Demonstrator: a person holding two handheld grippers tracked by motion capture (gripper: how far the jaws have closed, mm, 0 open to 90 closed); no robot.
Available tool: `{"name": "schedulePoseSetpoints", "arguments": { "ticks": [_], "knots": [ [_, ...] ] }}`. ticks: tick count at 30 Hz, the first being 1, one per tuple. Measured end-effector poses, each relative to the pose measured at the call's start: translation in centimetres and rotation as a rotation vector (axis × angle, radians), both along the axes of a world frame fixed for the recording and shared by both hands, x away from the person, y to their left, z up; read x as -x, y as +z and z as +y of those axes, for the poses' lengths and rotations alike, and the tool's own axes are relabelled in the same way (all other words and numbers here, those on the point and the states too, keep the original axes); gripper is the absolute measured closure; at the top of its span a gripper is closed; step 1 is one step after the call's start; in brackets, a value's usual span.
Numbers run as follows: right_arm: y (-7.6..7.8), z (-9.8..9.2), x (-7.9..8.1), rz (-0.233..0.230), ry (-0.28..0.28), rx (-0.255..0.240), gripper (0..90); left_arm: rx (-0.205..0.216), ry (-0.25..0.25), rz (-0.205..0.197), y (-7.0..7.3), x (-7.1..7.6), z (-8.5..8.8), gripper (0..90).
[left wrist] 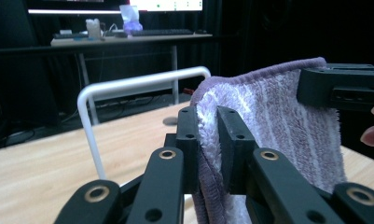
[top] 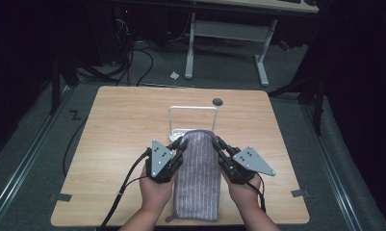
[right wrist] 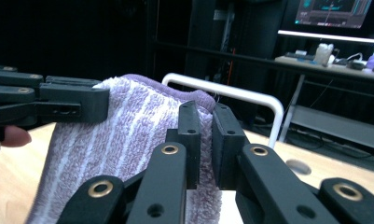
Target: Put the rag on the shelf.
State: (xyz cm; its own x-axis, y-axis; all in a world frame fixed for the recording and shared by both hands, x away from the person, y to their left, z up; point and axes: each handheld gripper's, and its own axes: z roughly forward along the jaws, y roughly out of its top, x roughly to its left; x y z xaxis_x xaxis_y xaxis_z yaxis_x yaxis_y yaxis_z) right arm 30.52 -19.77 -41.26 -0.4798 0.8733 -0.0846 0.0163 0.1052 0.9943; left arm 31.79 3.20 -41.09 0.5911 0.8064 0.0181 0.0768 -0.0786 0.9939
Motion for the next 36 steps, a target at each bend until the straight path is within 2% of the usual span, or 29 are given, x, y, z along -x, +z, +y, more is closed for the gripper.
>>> {"name": "schedulePoseSetpoints", "arguments": {
  "ticks": [5,6,8,11,16,21,31,34,36],
  "knots": [
    [1.2,-0.2,-0.5,-0.013,-0.005,-0.025,84.0,0.003,0.002,-0.017,1.2,-0.5,-0.1,79.7],
    [1.9,-0.3,-0.8,-0.024,-0.003,-0.038,84.1,-0.005,0.002,-0.027,1.6,-0.8,-0.3,79.8],
    [2.4,-0.3,-1.0,-0.036,-0.006,-0.037,84.1,-0.018,0.004,-0.036,1.9,-1.1,-0.4,79.8],
    [3.1,-0.4,-1.4,-0.047,-0.01,-0.043,84.1,-0.001,0.009,-0.045,2.6,-1.5,-0.4,79.8],
    [4.2,-0.6,-2.1,-0.071,-0.017,-0.047,84.1,0.0,0.023,-0.072,3.7,-2.3,-0.4,79.9],
    [5.1,-0.9,-3.1,-0.072,-0.026,-0.078,84.1,-0.006,0.036,-0.082,4.6,-3.3,-0.4,80.0],
    [6.6,-0.9,-4.8,-0.076,-0.042,-0.076,84.1,-0.041,0.069,-0.116,6.2,-5.6,-0.7,80.5],
    [7.0,-1.0,-5.5,-0.075,-0.056,-0.081,84.1,-0.003,0.044,-0.094,6.8,-6.2,-0.5,80.8],
    [7.3,-1.1,-6.0,-0.072,-0.058,-0.088,84.2,-0.011,0.049,-0.11,7.2,-6.4,-0.6,80.8]
  ]
}}
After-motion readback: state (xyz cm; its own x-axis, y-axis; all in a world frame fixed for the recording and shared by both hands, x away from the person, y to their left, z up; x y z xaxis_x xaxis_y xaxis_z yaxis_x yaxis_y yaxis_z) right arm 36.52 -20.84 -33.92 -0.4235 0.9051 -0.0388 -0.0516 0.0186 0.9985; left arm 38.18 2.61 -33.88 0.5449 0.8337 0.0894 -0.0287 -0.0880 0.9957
